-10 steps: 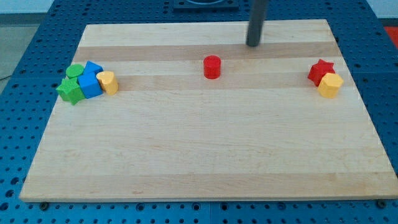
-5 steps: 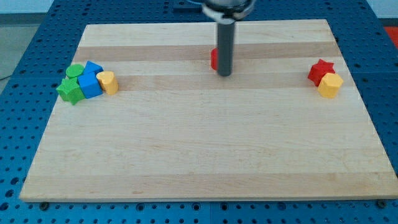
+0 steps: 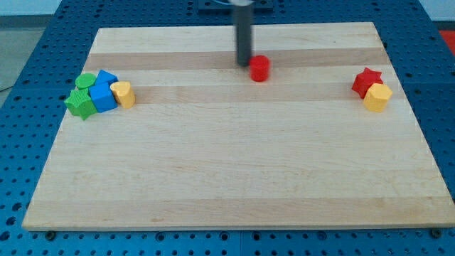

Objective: Push the red circle above the red star

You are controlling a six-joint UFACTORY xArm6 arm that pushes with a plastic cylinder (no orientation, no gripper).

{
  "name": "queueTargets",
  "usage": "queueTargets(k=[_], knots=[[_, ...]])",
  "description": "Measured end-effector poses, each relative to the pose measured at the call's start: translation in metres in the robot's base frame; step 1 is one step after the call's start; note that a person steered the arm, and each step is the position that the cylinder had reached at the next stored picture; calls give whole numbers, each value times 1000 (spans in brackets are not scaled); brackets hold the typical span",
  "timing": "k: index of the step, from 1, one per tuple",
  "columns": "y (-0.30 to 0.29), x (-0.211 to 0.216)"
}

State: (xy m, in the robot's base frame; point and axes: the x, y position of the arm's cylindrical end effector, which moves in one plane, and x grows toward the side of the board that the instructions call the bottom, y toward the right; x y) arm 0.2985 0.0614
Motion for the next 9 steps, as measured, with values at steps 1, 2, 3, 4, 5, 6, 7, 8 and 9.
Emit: queueTargets(k=[1, 2, 3, 4, 5, 6, 7, 8, 9], knots=[[64, -2], [18, -2], [-45, 9], [-62, 59], [-20, 77], [35, 63], [9, 79], [-52, 104], [-68, 77]])
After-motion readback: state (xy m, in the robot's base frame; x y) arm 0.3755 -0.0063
